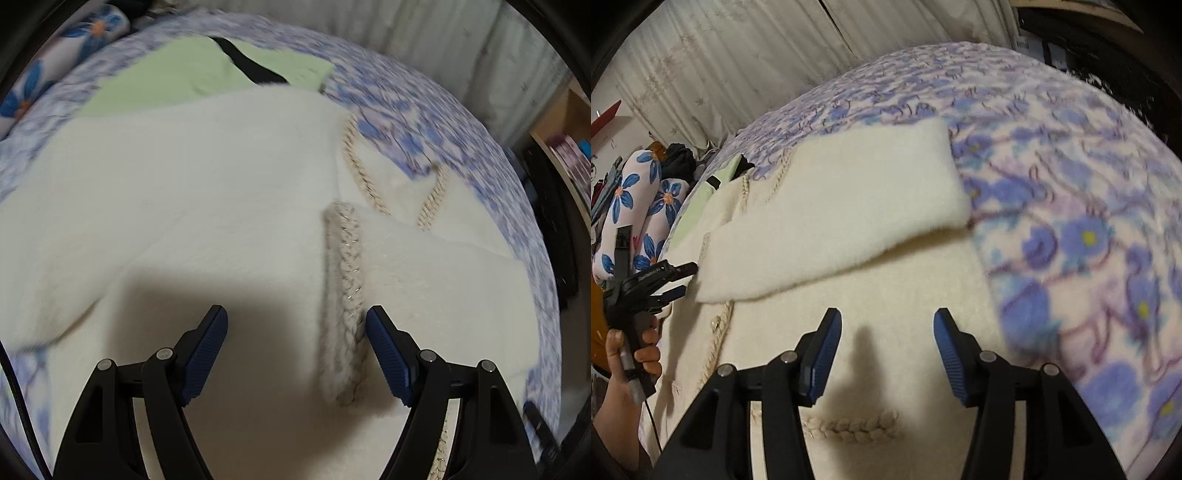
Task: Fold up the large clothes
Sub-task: 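Grasp the braided front edge with the left tool and lift it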
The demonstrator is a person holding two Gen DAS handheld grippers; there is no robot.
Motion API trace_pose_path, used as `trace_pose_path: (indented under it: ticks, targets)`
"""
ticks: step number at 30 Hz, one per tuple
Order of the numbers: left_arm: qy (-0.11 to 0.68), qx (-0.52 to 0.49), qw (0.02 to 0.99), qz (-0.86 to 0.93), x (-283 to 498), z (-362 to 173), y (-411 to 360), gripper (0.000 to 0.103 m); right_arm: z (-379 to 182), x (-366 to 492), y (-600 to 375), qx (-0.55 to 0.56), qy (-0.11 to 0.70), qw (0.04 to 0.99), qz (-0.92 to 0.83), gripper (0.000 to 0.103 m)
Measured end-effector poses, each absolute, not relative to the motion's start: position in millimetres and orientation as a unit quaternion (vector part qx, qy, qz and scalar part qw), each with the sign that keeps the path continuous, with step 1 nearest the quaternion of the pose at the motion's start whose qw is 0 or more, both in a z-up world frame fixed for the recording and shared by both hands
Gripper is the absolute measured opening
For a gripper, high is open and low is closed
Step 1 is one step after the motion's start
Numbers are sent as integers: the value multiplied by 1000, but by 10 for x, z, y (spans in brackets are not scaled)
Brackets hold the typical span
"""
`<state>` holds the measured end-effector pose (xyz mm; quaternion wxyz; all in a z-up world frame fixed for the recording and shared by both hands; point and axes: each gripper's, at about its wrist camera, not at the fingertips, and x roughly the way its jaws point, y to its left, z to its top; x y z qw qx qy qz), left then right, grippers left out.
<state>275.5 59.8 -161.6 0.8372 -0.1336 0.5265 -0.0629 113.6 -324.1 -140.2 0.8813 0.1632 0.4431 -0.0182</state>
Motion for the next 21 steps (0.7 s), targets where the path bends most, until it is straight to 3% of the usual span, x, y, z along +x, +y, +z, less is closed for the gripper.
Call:
trace_pose_path:
  ticks: [3, 6, 11, 15, 16, 18, 21]
  targets:
    - [531, -109, 834, -97, 2858, -1626, 447, 75, -1246, 1304, -3356, 152, 436, 887, -33, 53]
    - [544, -70, 825, -133, 2954, -1665, 197, 75, -1147, 1561, -3532, 145, 426, 891, -51, 66]
    - [533, 13, 839, -112, 3083, -1614, -107, 17, -1296, 2145, -3834, 152, 452, 877, -66, 66]
    - [515, 12, 850, -108, 3214, -1451, -146, 13, -1644, 2539, -3991, 195, 497, 844, -40, 65]
    - [508, 13, 855, -105, 3239, -1403, -140, 12, -1683, 2577, -3988, 200, 499, 842, -29, 62]
    - [494, 10, 864, -103, 3321, -1289, -168, 12, -1644, 2657, -3899, 182, 496, 849, -19, 24]
    - [466, 12, 879, -98, 3366, -1112, -183, 12, -1418, 2663, -3777, 164, 458, 874, -26, 18]
